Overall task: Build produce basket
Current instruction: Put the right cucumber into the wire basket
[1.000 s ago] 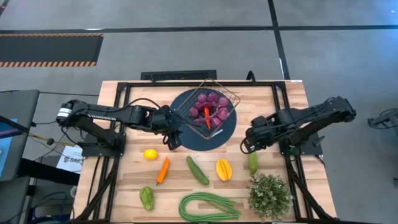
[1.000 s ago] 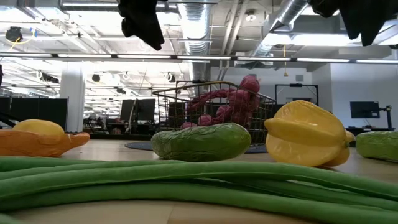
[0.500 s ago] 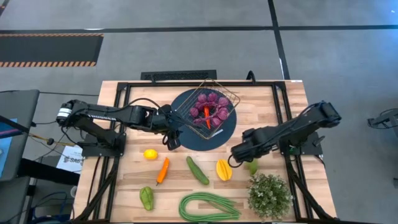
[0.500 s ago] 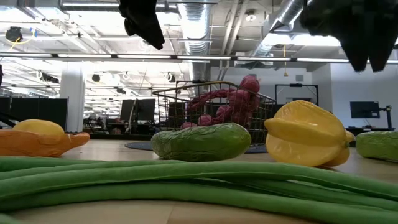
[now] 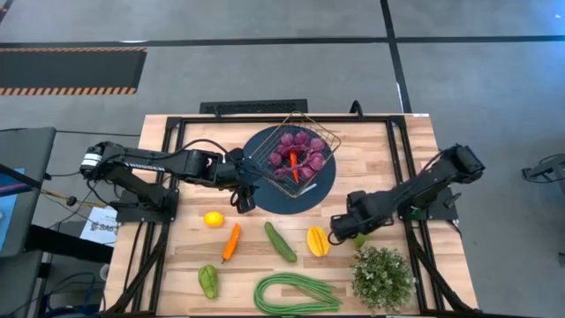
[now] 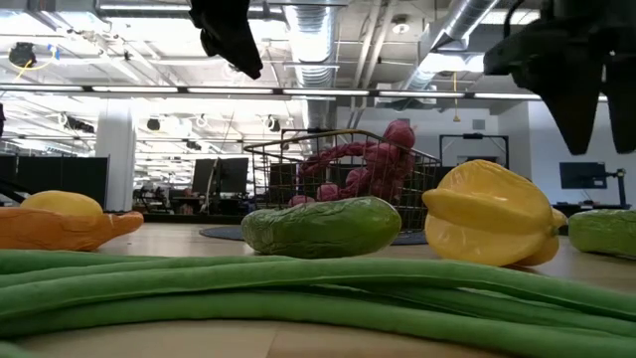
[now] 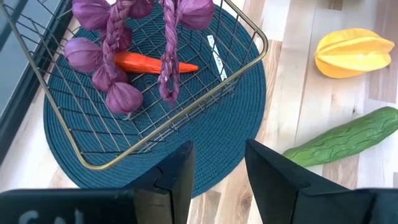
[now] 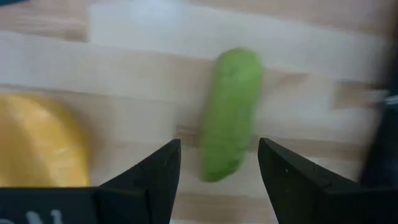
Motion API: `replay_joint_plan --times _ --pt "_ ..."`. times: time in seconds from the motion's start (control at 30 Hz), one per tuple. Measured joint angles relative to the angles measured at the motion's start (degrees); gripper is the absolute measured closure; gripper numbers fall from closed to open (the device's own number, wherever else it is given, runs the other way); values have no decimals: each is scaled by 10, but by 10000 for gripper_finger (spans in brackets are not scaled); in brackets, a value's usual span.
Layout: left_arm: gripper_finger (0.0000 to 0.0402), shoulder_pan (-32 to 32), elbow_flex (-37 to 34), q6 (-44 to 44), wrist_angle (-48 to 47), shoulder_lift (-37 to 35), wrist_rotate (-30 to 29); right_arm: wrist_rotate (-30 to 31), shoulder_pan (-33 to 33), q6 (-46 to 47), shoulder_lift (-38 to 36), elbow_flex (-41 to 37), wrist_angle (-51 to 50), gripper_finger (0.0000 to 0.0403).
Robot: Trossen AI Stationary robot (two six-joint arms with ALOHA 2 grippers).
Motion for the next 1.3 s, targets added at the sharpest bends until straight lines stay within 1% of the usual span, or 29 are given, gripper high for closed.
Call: replay_joint_plan --times 0.13,0.33,0.5,0.77,1.07,1.17,1.23,1.3 --pt "272 0 0 5 0 0 0 9 7 9 -29 -50 66 168" --pt "272 0 0 5 1 0 0 7 6 26 -62 -110 85 168" --pt "272 0 0 5 8 0 0 7 4 43 -88 -157 141 168" --pt "272 0 0 6 18 0 0 4 1 44 -65 -205 233 168" --pt "272 0 0 6 16 0 0 -13 -3 40 -34 -211 238 169" --pt "272 0 0 4 16 0 0 -23 -3 40 -35 -210 250 184" --pt "272 0 0 3 16 0 0 -30 -2 38 -36 -210 256 210" --pt "272 0 0 3 16 0 2 -38 -3 30 -36 -210 263 246"
